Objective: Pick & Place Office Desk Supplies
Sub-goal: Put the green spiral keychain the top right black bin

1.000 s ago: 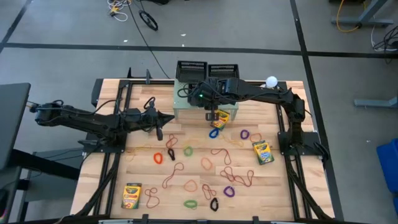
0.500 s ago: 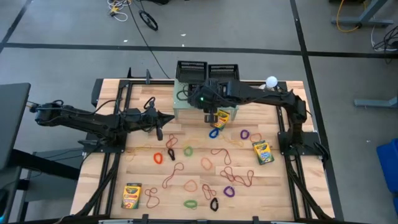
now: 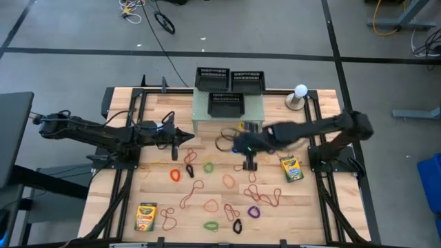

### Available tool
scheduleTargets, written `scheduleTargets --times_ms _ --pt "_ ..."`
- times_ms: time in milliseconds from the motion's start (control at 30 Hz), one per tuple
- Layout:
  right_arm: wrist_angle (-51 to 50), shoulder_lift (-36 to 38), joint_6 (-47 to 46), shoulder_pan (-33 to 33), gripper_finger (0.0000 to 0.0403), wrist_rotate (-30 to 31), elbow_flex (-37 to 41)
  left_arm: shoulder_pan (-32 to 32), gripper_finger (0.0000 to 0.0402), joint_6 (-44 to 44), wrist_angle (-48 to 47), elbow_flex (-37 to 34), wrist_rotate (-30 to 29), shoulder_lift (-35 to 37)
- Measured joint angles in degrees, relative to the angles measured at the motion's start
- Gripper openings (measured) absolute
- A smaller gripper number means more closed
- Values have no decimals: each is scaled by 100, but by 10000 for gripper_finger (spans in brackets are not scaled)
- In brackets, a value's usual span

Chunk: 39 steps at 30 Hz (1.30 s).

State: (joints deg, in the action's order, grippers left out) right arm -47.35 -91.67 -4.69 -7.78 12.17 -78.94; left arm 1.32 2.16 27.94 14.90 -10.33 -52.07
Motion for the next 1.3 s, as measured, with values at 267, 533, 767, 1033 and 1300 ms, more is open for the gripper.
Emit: scheduleTargets --times_ms 267,533,767,1033,1300 --pt "3310 640 -1267 -888 6 333 2495 -168 7 627 80 0 818 -441" --pt "3789 618 -2977 -1832 10 1699 3269 -881 7 844 773 -2 -77 -1561" --pt "3869 618 -4136 -2430 12 3104 3458 -1313 7 1200 1389 145 -118 -2750" --pt "4803 398 -4110 -2437 22 4016 3949 -1499 7 1517 1326 957 -132 -3860" --pt "5435 -78 -4048 -2104 23 3850 4116 -1619 66 1563 -432 2094 -192 -4215"
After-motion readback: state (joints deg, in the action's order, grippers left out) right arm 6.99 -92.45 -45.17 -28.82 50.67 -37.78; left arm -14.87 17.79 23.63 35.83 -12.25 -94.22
